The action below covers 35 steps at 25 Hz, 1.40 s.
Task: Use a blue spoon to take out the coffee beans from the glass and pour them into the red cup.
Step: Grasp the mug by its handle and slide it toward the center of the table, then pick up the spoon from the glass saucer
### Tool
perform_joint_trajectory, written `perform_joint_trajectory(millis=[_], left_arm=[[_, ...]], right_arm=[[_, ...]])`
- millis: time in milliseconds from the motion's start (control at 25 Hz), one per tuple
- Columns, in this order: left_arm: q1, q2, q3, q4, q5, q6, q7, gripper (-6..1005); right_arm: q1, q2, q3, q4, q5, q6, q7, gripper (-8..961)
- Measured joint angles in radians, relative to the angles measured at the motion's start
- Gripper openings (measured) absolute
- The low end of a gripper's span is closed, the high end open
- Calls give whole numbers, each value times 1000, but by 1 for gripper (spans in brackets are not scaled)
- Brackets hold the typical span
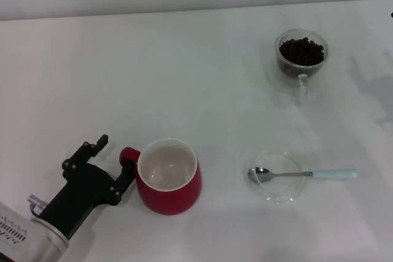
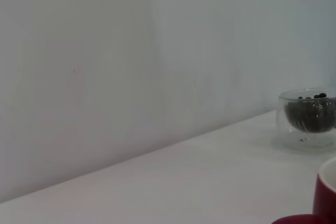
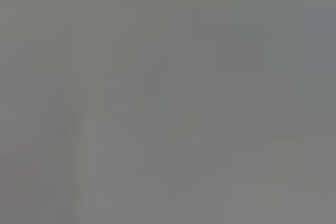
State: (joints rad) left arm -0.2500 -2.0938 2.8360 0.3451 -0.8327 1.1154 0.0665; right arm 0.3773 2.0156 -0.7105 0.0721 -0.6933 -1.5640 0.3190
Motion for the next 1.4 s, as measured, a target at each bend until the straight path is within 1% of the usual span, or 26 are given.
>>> perform_joint_trajectory(millis=[80, 280, 480, 600, 640, 680, 800, 880, 960, 1040, 1160, 1280, 1400], left_arm=[[2, 0, 3, 0, 0, 0, 0, 523], [16, 2, 6, 0, 3, 4, 0, 763], [44, 3, 6, 0, 7, 13, 5, 817], [64, 4, 6, -1, 12, 35, 6, 812], [84, 6, 7, -6, 23, 63, 6, 810], [84, 6, 7, -6, 23, 63, 6, 808], [112, 8, 6, -12, 30, 111, 6, 805], [144, 9, 6, -29, 29, 177, 2, 804], [154, 9, 4, -39, 26, 201, 0, 803], [171, 9, 0, -50, 20, 241, -2, 802], [190, 10, -2, -59, -18, 288, -3, 801], [197, 10, -3, -70, -96, 316, -21, 802], [190, 10, -4, -76, -197, 337, -77, 802]], right_arm=[[0, 0, 0, 0, 0, -1, 0, 858], [0, 0, -1, 0, 0, -1, 0, 858], [0, 0, -1, 0, 0, -1, 0, 857], [0, 0, -1, 0, 0, -1, 0, 858], [0, 0, -1, 0, 0, -1, 0, 858], [0, 0, -1, 0, 0, -1, 0, 858], [0, 0, 2, 1, 0, -1, 0, 858], [-3, 0, 8, 2, 3, -1, 2, 857], [-5, 0, 8, 2, 4, -1, 9, 857], [-10, -1, 9, 3, 6, -4, 47, 857], [-26, -5, 9, -4, 6, -11, 159, 857], [-58, -9, -2, -24, 1, -14, 274, 858], [-109, -11, -22, -45, -6, -15, 392, 858]])
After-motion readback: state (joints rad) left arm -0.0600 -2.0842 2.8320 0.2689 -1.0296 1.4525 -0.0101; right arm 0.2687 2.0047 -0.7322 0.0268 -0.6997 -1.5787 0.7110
